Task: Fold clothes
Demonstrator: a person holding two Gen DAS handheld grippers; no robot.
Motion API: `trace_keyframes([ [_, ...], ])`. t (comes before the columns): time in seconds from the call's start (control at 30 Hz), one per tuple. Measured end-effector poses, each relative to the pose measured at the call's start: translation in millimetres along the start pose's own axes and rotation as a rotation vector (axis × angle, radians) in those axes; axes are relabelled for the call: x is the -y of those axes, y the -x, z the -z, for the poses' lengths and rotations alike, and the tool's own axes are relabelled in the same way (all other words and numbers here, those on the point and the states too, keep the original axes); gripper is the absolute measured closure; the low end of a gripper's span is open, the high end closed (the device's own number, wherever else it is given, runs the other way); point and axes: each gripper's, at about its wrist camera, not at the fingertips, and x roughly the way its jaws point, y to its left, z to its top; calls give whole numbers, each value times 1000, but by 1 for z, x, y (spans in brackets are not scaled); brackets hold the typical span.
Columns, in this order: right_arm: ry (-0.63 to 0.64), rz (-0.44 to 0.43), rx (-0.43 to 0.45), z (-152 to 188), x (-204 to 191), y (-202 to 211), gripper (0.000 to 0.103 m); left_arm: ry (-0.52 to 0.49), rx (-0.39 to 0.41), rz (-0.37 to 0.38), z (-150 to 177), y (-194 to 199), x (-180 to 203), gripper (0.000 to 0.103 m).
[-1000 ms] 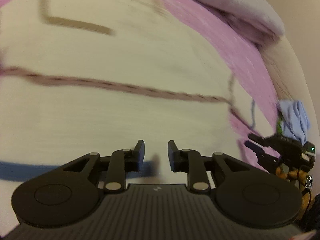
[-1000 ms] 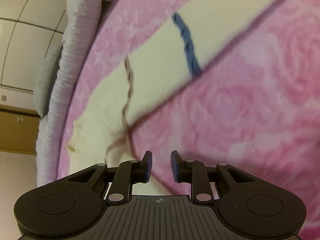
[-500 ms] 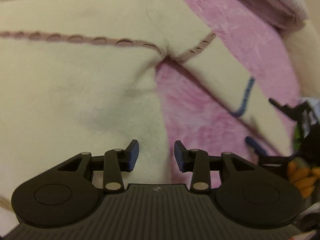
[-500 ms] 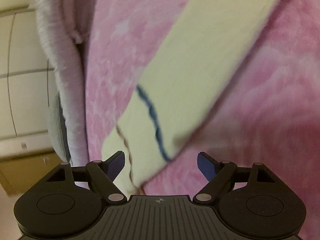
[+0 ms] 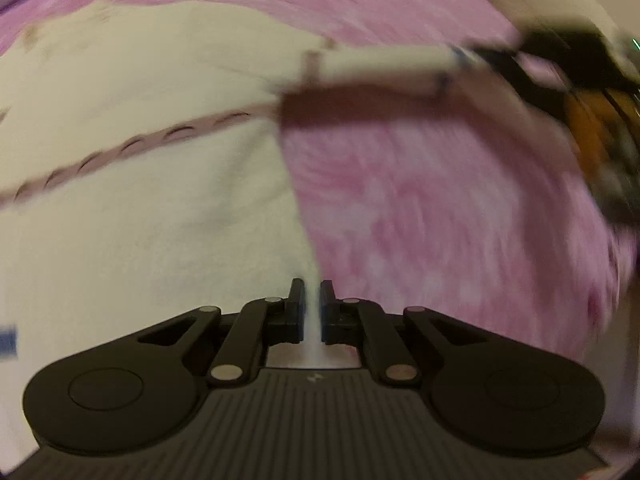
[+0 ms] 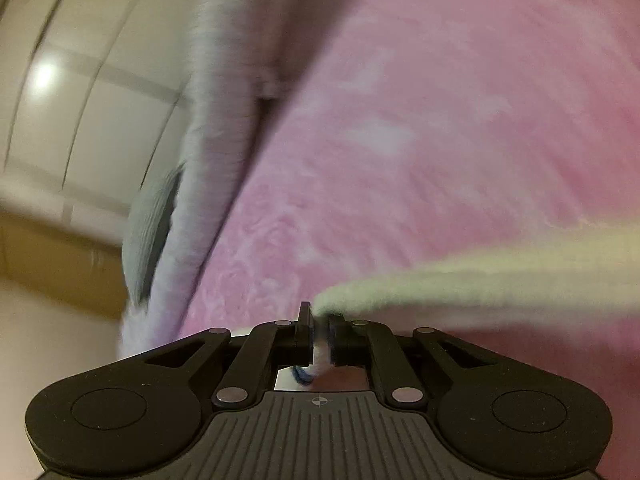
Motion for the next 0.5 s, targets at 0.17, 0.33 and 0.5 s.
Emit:
trace_keyframes([
  [0.17,-95,100,-203,4,22,-24,84,135,-34,155,-1,-1,-19,85],
  [0.33,-384,72,-235,47,57,41,26,180,-81,309,14,5,-2,82],
  [0.5,-621,107,-5,46,97,104,27,241,-69,333,24,16,4,82],
])
